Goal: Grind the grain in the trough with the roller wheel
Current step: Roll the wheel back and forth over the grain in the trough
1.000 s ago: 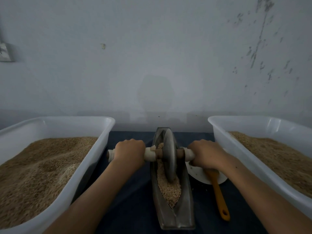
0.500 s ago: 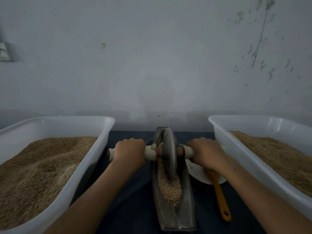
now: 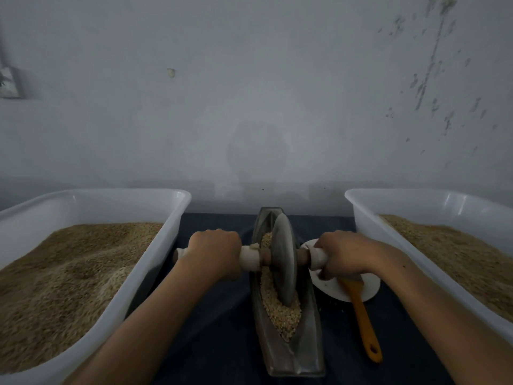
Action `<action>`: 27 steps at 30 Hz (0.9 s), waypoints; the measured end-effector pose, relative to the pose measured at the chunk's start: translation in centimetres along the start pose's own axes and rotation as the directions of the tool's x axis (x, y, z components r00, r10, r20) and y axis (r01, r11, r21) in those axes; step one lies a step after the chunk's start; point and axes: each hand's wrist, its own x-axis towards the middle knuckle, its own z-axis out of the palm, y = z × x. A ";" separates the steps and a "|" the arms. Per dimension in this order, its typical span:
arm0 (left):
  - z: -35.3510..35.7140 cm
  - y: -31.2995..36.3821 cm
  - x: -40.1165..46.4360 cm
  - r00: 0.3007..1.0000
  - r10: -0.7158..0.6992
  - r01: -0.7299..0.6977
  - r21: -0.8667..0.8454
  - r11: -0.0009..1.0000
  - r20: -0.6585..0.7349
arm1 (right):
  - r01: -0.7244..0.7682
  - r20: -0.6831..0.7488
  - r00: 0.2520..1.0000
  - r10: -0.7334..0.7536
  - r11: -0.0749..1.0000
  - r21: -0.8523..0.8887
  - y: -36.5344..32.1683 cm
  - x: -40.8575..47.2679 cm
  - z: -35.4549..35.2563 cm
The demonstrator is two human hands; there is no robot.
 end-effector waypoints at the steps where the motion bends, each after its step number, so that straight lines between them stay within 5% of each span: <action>1: 0.1 0.1 0.0 1.000 -0.009 0.009 0.006 1.000 -0.024 | -0.002 -0.014 1.000 0.002 1.000 0.000 0.0 0.1 0.1; 7: 0.9 0.8 0.5 0.968 -0.059 0.054 -0.030 0.998 -0.243 | -0.023 -0.320 0.947 0.012 0.999 -0.031 0.1 0.9 1.8; 11: 1.3 0.5 0.6 0.965 -0.061 0.048 -0.055 0.997 -0.254 | -0.024 -0.447 0.894 -0.002 0.998 -0.052 -0.1 1.1 2.2; 20: 0.0 -0.5 0.4 0.998 0.049 -0.046 -0.069 0.997 0.046 | 0.028 -0.060 0.998 -0.031 0.999 -0.046 0.0 -0.2 0.2; 23: 0.1 -0.5 0.3 0.996 0.039 -0.032 -0.084 0.996 0.083 | 0.027 -0.057 0.998 -0.031 0.997 -0.066 -0.3 -0.3 0.0; 27: 0.6 -0.1 0.5 0.998 -0.013 0.008 -0.082 0.997 -0.062 | -0.004 -0.191 0.982 -0.010 0.997 -0.077 -0.4 0.1 0.8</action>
